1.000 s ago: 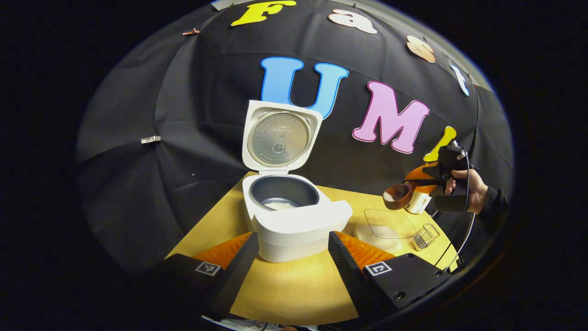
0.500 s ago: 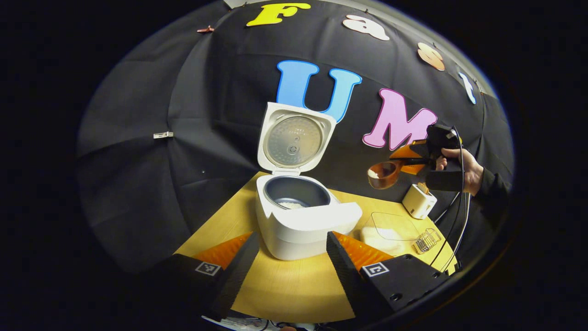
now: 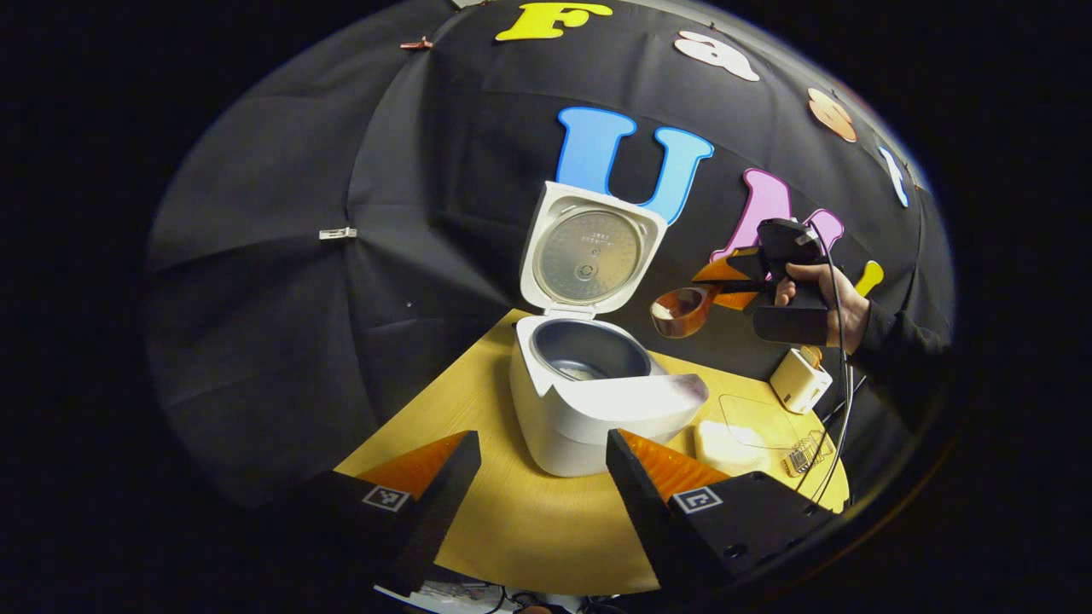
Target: Close the left gripper, press the button to open the rice cooker; take a wooden spoon from the chopstick holder with the right hand, scoop a spoonful of rice and pour it into the rice cooker, then put the wooden spoon back into the chopstick holder.
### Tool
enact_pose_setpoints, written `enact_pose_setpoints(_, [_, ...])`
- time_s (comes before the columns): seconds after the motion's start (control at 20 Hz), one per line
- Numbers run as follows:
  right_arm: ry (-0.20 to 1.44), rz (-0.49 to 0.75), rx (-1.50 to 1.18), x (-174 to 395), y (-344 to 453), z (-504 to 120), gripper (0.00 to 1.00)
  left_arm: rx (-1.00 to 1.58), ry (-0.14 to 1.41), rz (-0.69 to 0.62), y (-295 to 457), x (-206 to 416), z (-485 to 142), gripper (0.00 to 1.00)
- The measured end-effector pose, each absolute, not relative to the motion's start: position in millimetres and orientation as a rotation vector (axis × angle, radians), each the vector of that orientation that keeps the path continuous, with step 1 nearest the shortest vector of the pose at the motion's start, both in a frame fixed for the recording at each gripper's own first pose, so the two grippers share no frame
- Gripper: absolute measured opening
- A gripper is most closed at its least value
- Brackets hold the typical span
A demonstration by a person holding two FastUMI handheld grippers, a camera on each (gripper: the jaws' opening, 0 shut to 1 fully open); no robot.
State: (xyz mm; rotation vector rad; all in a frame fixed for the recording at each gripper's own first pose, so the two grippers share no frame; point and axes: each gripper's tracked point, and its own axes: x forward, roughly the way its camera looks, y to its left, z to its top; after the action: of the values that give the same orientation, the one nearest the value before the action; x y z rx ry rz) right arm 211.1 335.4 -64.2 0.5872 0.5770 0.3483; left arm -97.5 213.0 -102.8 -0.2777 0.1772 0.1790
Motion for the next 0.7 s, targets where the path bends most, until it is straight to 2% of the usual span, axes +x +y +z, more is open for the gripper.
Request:
enact_pose_setpoints(0.05, [0.564,0.361,0.549,212.8,343.2,-66.4,0.19,-0.278,0.184,0.183,214.4,-97.8,-106.9,0.96])
enact_pose_setpoints(0.1, [0.55,0.375,0.512,214.6,352.1,-67.7,0.18,-0.276,0.192,0.183,215.2,-97.1,-109.2,0.92])
enact_pose_setpoints(0.15, [0.542,0.387,0.484,216.7,361.2,-70.3,0.19,-0.274,0.199,0.182,216.2,-96.4,-111.6,0.96])
enact_pose_setpoints(0.4, [0.489,0.43,0.323,227.9,392.7,-91.0,0.18,-0.264,0.22,0.177,225.6,-85.8,-115.3,0.96])
enact_pose_setpoints(0.45, [0.474,0.442,0.278,226.3,397.1,-94.6,0.18,-0.262,0.217,0.179,229.5,-82.7,-115.4,0.92])
enact_pose_setpoints(0.5, [0.457,0.453,0.224,226.2,401.0,-100.1,0.18,-0.262,0.213,0.181,232.6,-80.3,-113.1,0.96])
enact_pose_setpoints(0.7, [0.348,0.513,-0.041,219.5,410.1,-111.1,0.18,-0.255,0.218,0.196,242.7,-75.5,-118.1,0.96])
